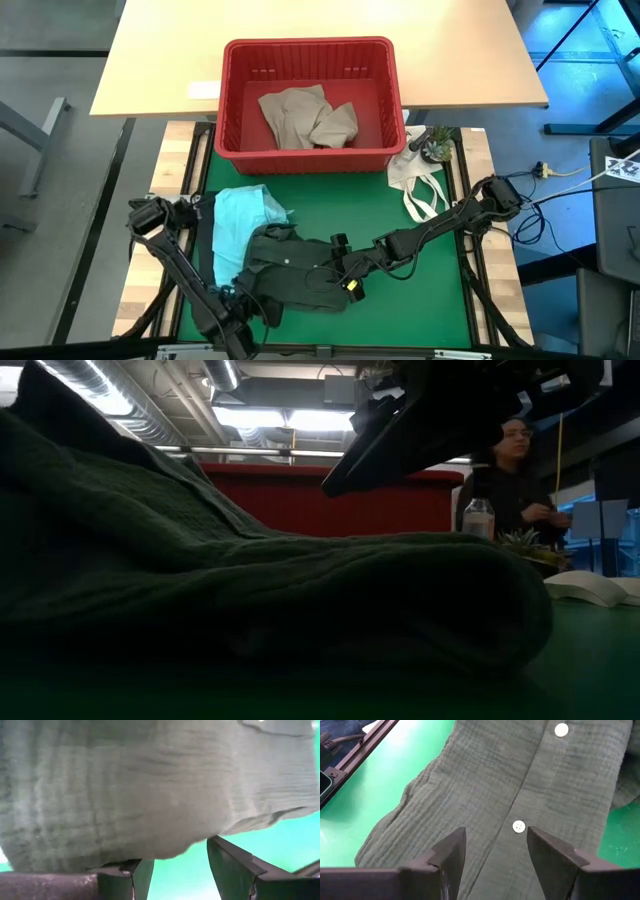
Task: Fold Laundry from Bin
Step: Stack the folded green polo shirt on top of the folded blue shorts
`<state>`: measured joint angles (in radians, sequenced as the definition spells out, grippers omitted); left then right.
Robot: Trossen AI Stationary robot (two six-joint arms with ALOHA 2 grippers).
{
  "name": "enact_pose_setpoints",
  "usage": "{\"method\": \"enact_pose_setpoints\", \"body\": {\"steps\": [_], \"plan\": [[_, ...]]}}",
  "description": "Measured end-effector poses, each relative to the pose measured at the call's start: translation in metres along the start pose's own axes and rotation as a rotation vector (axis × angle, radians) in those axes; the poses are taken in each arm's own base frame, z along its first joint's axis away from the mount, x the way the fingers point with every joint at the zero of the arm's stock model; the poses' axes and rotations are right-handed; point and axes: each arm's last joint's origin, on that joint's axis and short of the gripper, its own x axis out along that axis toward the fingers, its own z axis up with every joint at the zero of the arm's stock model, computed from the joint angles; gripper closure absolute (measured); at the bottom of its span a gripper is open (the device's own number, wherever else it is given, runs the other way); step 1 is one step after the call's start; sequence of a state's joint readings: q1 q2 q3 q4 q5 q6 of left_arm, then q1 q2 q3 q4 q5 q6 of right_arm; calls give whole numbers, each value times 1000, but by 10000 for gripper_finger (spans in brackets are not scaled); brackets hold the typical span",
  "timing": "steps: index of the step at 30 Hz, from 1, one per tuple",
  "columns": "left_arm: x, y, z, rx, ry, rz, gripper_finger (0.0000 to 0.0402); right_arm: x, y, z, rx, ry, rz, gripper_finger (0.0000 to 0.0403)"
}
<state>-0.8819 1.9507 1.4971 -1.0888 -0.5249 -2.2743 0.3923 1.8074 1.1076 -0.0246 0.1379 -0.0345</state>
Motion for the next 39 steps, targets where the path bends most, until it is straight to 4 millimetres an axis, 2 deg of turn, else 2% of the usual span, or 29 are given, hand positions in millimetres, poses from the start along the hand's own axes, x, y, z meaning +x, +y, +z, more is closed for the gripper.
{"method": "enact_pose_setpoints", "body": {"steps": [20, 25, 31, 39], "plan": [[3, -7, 8, -14, -130, -107, 229, 0, 0, 0, 0, 0, 0, 194], [9, -13, 16, -32, -141, -90, 229, 0, 0, 0, 0, 0, 0, 194], [17, -20, 28, 42, -130, -40, 229, 0, 0, 0, 0, 0, 0, 194], [28, -28, 41, -5, -72, 33, 229, 0, 0, 0, 0, 0, 0, 194]]}}
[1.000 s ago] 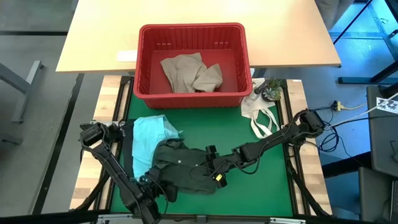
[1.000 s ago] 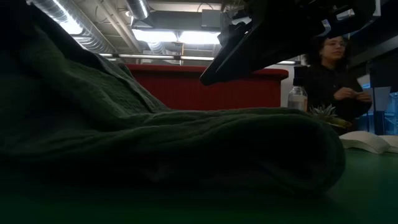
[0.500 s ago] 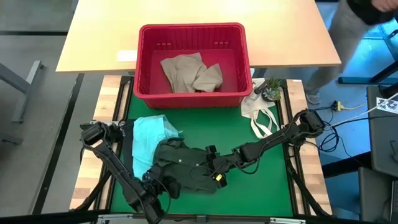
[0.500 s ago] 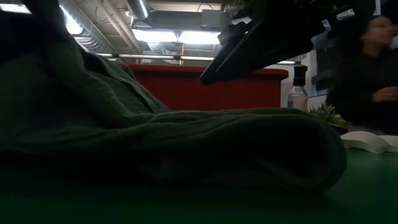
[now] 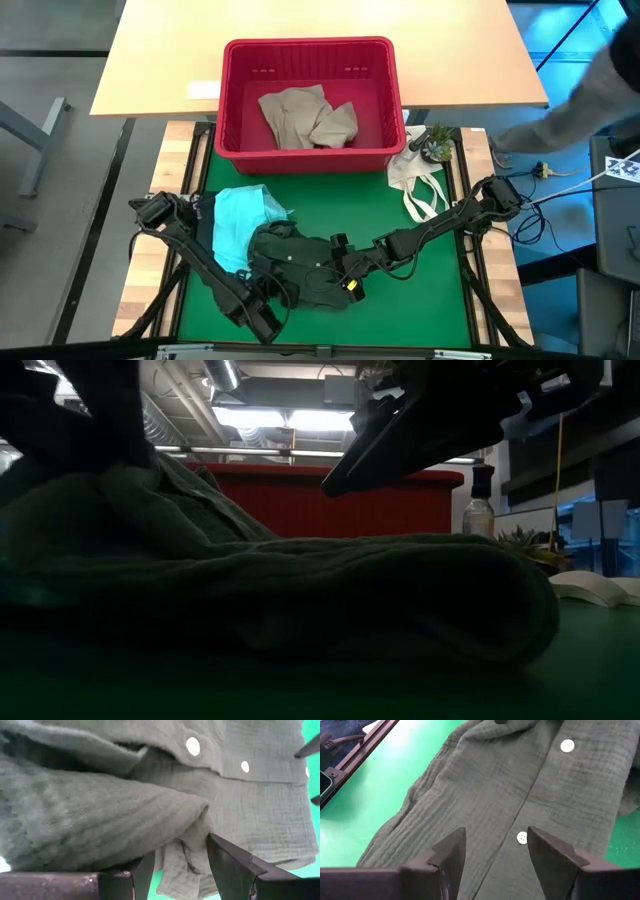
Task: Fold Laundry from Bin
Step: Stack the folded green polo shirt on top of the folded blue shorts
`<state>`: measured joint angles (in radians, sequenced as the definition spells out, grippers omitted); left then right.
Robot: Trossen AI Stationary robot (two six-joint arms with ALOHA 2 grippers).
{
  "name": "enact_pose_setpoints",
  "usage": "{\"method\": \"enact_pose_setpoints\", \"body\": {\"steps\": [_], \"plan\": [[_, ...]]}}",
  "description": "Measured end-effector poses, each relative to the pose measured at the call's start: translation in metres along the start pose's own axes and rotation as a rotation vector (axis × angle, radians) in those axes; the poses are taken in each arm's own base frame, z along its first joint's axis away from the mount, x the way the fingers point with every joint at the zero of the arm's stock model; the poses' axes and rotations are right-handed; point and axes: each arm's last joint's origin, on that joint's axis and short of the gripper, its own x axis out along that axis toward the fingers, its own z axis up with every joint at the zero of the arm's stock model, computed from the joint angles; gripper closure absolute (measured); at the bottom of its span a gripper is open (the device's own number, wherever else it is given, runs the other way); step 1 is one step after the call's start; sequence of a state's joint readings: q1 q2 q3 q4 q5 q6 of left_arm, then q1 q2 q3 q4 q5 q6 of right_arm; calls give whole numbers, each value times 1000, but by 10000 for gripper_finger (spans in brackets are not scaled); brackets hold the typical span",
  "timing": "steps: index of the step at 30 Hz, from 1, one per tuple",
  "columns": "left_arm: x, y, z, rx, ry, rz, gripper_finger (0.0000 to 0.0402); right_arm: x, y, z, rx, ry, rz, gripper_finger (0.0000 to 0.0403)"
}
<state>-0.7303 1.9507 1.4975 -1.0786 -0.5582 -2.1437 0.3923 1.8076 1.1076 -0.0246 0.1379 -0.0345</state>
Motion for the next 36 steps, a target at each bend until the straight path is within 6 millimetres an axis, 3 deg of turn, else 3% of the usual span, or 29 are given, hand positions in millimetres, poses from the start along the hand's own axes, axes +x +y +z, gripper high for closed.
{"method": "enact_pose_setpoints", "body": {"steps": [8, 18, 25, 36], "plan": [[5, -4, 7, -15, -8, 12, 244, 0, 0, 0, 0, 0, 0, 194], [3, -2, 4, -4, -5, 7, 392, 0, 0, 0, 0, -1, 0, 194], [-1, 0, 0, 64, 1, 4, 400, 0, 0, 0, 0, -1, 0, 194], [-34, -12, 9, 219, 25, 12, 401, -3, -4, 12, -52, -25, -107, 194]]}}
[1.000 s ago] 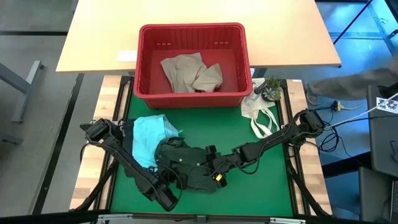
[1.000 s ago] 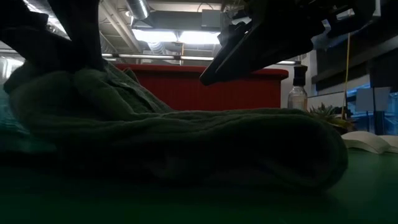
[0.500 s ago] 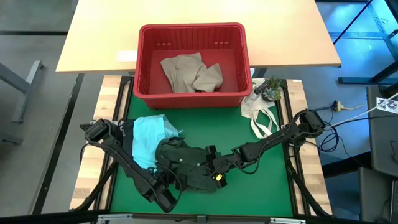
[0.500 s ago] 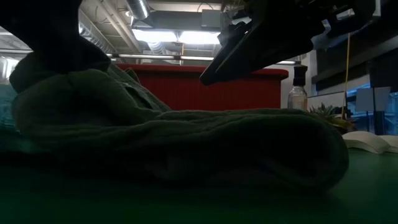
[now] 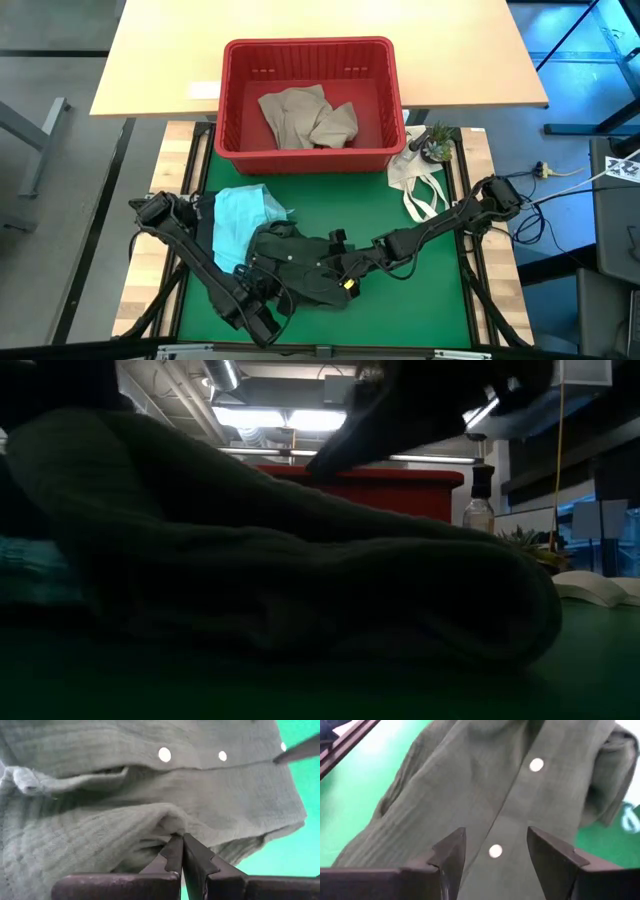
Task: Fold Laundry from Bin
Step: Stack the folded green polo shirt on top of the folded blue shorts
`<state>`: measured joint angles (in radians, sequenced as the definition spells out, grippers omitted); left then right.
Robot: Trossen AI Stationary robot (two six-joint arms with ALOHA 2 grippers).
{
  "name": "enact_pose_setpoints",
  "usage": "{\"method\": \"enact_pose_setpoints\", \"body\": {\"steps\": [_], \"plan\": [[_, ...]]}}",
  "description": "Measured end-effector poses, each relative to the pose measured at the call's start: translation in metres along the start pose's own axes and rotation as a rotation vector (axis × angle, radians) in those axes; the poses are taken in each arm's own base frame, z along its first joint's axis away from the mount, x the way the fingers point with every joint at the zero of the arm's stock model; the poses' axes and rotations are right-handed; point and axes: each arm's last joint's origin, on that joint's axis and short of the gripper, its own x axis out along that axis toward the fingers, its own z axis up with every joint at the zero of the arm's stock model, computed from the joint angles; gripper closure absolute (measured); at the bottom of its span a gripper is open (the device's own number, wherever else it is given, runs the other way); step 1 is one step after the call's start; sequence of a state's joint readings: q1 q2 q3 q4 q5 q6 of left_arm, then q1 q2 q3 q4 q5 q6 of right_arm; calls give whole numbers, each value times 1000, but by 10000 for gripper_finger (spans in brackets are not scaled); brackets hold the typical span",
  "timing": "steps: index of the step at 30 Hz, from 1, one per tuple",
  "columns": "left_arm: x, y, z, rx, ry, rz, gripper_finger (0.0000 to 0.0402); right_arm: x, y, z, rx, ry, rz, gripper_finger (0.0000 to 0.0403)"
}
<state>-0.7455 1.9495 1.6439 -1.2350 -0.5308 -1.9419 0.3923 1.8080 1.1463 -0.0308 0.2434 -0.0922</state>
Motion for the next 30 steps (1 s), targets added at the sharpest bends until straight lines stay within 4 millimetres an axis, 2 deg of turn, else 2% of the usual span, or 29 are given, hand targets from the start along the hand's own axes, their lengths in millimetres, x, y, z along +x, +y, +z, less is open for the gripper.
{"method": "enact_pose_setpoints", "body": {"steps": [5, 10, 14, 19, 23, 30], "plan": [[-2, 2, -4, -29, 11, 0, 401, -4, -13, 21, -81, -7, -17, 194], [-3, 3, -8, -44, 25, 1, 401, -3, -43, 30, -88, -16, -49, 194], [-5, 4, -11, -42, 34, -1, 401, 4, -72, 24, -51, -35, 11, 194], [-7, 5, -14, -36, 40, -8, 401, 25, -99, 9, -1, -31, 62, 194], [-8, 5, -16, -38, 44, -18, 401, 38, -111, 2, 21, -68, 63, 194], [-7, 4, -16, -43, 47, -24, 401, 38, -123, 3, 32, -152, 153, 194]]}}
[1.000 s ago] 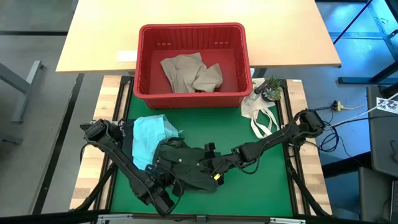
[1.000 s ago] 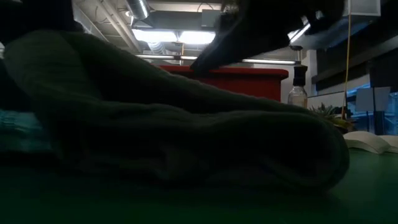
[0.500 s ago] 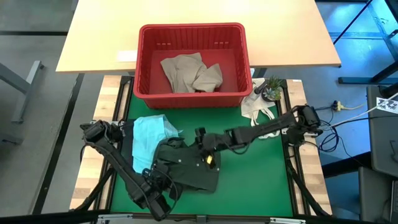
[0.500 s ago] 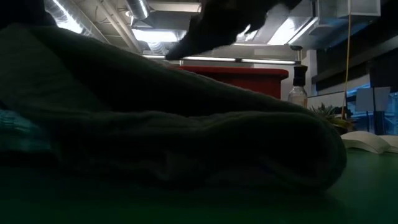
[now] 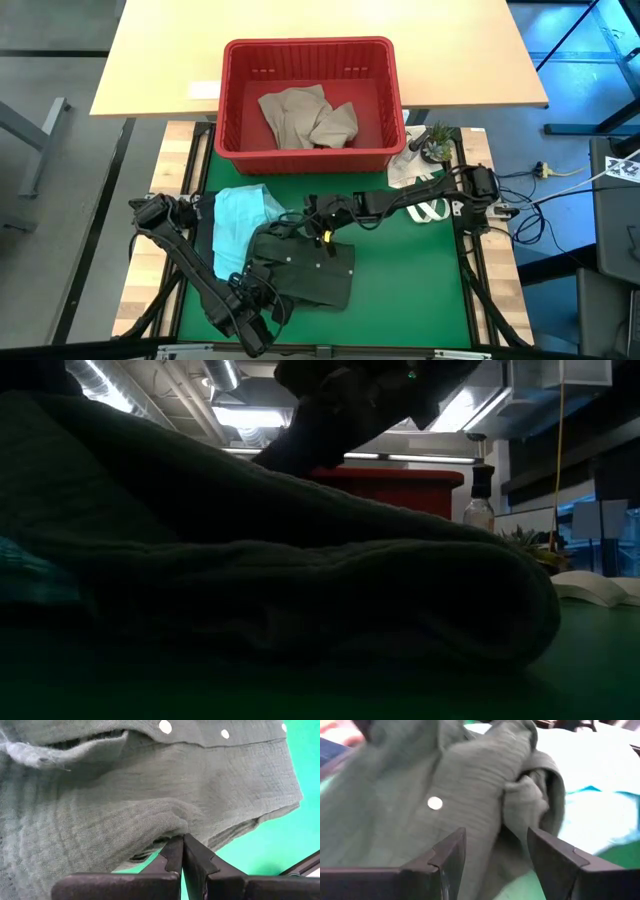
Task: Fold Laundry from Bin
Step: Stack the folded green polo shirt on top of the folded blue shorts
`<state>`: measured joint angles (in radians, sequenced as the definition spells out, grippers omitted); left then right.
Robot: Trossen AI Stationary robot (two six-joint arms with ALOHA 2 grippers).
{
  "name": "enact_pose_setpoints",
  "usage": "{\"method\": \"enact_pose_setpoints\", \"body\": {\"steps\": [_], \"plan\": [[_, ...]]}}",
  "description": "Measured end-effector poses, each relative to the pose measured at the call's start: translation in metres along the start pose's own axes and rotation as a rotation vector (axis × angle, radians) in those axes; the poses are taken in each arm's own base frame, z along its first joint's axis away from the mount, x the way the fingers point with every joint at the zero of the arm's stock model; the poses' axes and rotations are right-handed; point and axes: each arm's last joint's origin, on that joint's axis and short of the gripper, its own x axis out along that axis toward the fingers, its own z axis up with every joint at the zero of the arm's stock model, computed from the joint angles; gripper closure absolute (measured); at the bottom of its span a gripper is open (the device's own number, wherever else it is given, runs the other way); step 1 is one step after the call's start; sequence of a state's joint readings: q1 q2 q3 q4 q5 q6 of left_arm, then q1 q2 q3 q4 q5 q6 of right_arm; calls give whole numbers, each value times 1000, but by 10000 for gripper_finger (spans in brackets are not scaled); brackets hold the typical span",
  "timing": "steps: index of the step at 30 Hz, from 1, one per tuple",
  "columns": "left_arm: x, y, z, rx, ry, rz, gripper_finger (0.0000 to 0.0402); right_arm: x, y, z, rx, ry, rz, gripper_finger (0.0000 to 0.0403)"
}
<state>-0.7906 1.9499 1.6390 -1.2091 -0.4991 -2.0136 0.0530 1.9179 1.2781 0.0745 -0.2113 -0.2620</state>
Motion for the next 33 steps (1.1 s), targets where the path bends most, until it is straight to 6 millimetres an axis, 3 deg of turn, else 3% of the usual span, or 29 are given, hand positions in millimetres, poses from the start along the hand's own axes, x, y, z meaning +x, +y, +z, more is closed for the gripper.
{"method": "enact_pose_setpoints", "body": {"steps": [11, 18, 29, 33], "plan": [[0, -1, 0, -6, 4, -10, 401, 2, -19, 0, -32, -93, -27, 194], [0, -1, -1, -8, 5, -13, 401, 18, -18, -16, 8, -70, 40, 194], [0, -3, -1, -14, 9, -22, 402, 27, -21, -19, 41, -122, 9, 194], [1, -3, 0, -20, 10, -25, 402, 32, -18, -25, 45, -114, 73, 194]]}}
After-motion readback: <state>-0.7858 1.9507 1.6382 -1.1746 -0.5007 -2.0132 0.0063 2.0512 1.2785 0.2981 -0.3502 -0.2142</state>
